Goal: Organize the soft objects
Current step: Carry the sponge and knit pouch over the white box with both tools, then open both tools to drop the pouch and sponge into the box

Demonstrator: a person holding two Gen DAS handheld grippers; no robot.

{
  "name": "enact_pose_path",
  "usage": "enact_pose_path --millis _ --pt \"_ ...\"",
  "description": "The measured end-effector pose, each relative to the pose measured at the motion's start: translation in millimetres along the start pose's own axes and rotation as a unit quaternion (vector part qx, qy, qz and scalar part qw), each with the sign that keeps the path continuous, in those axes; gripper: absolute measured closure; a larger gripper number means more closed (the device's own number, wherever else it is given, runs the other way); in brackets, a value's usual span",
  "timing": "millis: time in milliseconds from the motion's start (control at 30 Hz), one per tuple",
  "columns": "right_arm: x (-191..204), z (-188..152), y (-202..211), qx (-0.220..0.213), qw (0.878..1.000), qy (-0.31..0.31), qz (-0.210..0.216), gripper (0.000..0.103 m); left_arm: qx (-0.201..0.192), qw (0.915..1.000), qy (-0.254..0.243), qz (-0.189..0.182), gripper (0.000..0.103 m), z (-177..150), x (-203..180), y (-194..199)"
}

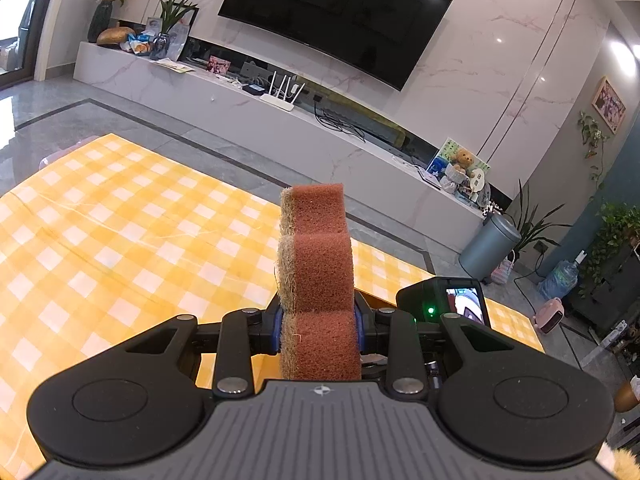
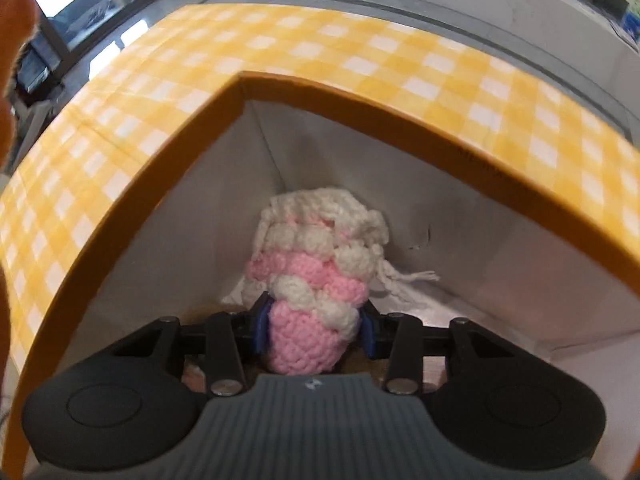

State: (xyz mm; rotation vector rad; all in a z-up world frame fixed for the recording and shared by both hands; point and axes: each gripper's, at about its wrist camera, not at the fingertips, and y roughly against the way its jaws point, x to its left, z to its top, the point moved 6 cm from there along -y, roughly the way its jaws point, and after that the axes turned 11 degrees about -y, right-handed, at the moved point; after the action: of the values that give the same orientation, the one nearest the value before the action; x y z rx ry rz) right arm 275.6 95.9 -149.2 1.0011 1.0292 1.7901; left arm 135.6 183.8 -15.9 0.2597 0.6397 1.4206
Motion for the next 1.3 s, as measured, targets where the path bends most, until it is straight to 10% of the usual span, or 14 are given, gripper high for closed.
enact_pose_path --millis 333,633,933,1167,1300 --pt "1 1 49 -0.102 0.995 0.022 -0.005 0.009 -0.009 0.9999 -0.003 -0.014 0.068 6 -9 11" --pt "-34 -17 133 -0.204 0.978 -0.002 -0.040 0.009 -0.033 0.9955 -0.009 -0.088 0.068 12 -42 27" --pt "-102 -66 197 -0.251 0.960 -0.047 -0.113 0.009 0.094 0.9778 -0.035 -0.184 0.068 -33 -104 -19" --pt "-113 -91 202 -0.247 0.962 -0.045 -0.111 0.009 0.211 0.9555 -0.021 -0.205 0.068 -82 -124 -64" --pt "-109 -98 199 -0.244 0.965 -0.035 -0.095 0.009 0.237 0.9574 -0.046 -0.159 0.068 -96 -128 -88"
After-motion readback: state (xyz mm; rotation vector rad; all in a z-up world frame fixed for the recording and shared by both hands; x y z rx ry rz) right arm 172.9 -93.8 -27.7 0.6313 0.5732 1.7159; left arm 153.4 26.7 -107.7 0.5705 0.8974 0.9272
